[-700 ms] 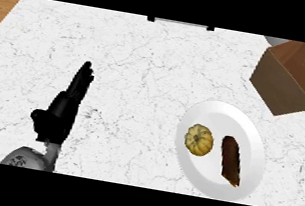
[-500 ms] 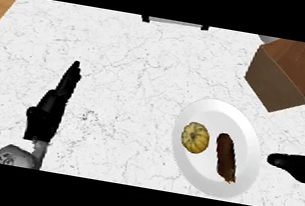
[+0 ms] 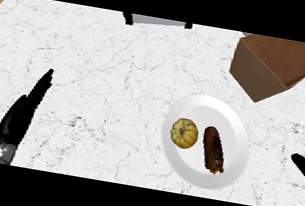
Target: Pick the squash from the plate and place it in the cardboard box
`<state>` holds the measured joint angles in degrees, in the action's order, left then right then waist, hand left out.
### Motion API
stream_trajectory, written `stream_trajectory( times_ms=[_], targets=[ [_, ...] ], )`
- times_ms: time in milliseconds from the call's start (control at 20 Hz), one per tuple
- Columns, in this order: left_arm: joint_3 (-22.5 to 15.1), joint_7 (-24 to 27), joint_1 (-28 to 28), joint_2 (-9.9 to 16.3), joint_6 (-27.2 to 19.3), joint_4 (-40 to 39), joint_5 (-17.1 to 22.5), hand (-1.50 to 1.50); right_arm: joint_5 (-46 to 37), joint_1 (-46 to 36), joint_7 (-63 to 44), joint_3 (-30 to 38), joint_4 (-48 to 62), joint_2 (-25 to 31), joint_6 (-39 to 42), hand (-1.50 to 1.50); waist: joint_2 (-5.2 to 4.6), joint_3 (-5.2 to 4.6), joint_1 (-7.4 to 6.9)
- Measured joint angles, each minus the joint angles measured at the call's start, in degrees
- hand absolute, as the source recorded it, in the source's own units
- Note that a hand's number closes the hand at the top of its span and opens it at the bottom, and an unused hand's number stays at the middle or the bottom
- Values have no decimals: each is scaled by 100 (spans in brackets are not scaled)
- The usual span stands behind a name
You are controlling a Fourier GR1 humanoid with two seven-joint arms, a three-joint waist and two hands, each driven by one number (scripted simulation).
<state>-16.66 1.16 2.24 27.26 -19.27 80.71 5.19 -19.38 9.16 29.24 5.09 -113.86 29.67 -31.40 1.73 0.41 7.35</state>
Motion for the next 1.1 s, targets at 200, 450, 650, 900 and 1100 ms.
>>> stream_trajectory(
  times_ms=[200,450,650,900,1100],
  targets=[
    [66,47,-8,157,127,-40,7,0,-1244,1149,638,-199,-168,-168,-608,-150,-52,-32,-16],
    [72,74,-5,204,206,-66,-7,0,-2767,2648,734,-552,-285,-960,-1345,-150,-93,-57,-39],
    [63,118,43,207,314,-75,8,0,-4018,3682,622,-1037,-408,-1895,-1721,-150,-134,-69,-173],
    [85,162,178,229,431,-127,7,0,-5422,4613,56,-1649,-431,-2643,-2186,-150,-184,-75,-269],
    [83,173,208,219,481,-161,-5,0,-6383,5087,-765,-2005,-414,-2841,-2508,-150,-207,-75,-317]
  ],
)
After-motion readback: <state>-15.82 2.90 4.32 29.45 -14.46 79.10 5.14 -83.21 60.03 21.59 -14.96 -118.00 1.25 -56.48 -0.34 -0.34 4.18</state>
